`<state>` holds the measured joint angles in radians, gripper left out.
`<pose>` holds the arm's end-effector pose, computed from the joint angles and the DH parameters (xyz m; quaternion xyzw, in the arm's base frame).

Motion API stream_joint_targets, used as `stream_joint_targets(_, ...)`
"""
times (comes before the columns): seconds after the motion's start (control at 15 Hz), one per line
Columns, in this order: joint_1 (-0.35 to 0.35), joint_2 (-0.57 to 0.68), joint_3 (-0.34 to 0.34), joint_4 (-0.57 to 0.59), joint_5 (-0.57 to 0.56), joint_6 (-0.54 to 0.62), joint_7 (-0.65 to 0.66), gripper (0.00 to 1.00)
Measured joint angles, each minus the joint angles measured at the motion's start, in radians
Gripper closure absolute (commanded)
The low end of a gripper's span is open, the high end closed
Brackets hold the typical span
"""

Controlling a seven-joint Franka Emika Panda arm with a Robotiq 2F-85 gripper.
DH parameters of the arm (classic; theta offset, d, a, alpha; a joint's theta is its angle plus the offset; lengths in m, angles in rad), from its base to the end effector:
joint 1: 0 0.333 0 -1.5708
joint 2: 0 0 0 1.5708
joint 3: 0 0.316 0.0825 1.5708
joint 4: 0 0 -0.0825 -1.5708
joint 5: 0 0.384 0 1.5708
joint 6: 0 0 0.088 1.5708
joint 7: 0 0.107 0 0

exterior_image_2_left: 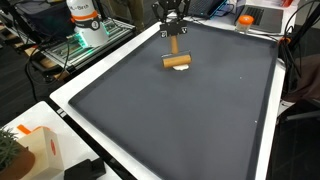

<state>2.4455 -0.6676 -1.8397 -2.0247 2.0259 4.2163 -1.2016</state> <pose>0.4576 0.0952 0.3331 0.9110 -0.3813 0.1547 0.0270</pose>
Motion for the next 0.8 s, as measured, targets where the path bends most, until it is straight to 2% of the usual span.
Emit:
stream_joint_targets(0.33,0.001,-0.002,0.019,-0.008,0.046,0.000,-0.101,0.78)
stream_joint_targets(0.8,0.001,-0.023,0.033,-0.021,0.059,0.001,-0.144,0.78)
